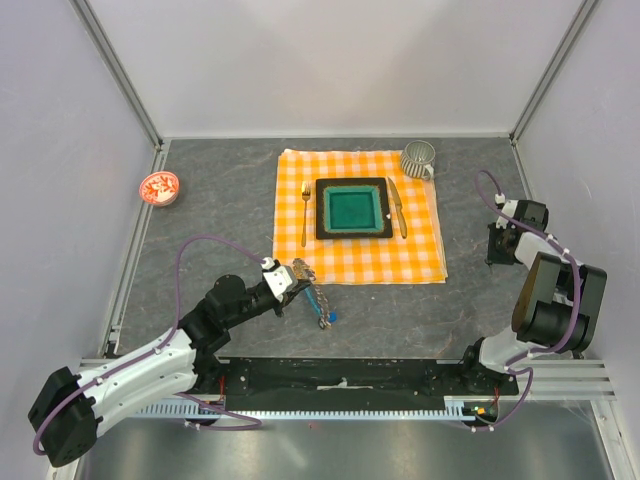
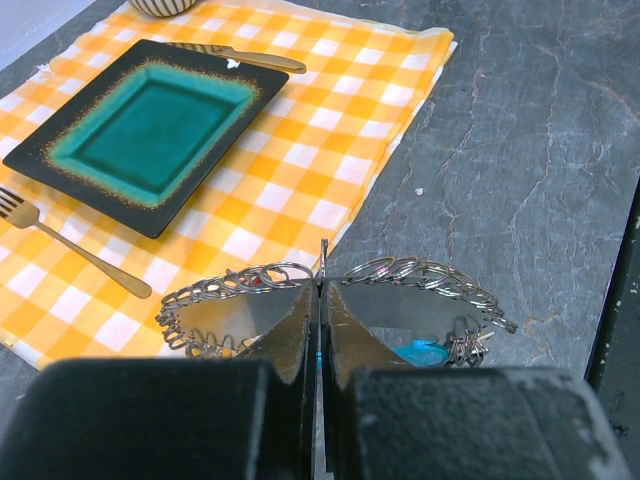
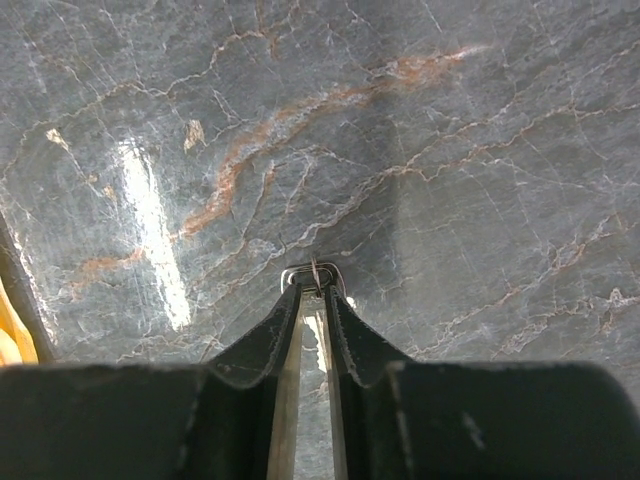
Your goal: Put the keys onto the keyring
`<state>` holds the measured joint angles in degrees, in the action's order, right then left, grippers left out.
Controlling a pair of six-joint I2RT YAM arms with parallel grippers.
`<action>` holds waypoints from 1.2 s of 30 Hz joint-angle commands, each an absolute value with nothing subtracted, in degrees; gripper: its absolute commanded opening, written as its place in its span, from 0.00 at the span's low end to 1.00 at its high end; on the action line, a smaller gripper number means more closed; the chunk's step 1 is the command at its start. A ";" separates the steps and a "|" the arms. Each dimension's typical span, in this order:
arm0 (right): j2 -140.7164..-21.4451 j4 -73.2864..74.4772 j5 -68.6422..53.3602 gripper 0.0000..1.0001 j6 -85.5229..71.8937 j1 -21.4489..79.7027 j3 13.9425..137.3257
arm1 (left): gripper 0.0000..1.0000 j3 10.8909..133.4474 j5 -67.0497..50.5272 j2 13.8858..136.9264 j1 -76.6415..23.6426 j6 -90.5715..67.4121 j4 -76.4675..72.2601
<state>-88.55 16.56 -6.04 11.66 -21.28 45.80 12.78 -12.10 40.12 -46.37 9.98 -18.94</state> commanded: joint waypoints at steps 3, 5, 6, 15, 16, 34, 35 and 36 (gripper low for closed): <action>-89.56 14.94 -7.82 0.14 12.30 -21.62 48.08 | 0.02 15.56 -12.13 39.81 -46.76 11.95 -22.24; -89.56 14.94 -7.82 0.11 12.30 -21.53 48.08 | 0.02 15.56 -12.22 39.64 -46.76 11.95 -22.24; -89.47 15.03 -7.91 0.07 12.39 -21.62 48.08 | 0.02 15.56 -12.22 39.64 -46.84 11.95 -22.24; -86.23 14.94 -8.61 0.00 12.22 -20.83 47.64 | 0.02 15.38 -12.48 38.76 -46.76 11.87 -22.15; -85.61 14.94 -8.44 0.00 12.13 -20.05 47.64 | 0.02 15.38 -12.57 38.76 -46.84 11.87 -22.24; -57.14 20.47 -12.20 0.00 10.63 4.47 44.74 | 0.02 12.48 -20.92 35.86 -47.02 13.36 -27.51; -56.00 21.09 -12.83 0.00 10.72 5.35 44.82 | 0.02 12.39 -21.44 35.77 -47.02 13.53 -27.60; -53.81 21.79 -14.05 0.00 10.90 6.23 44.74 | 0.02 12.39 -21.71 35.60 -46.93 13.71 -27.60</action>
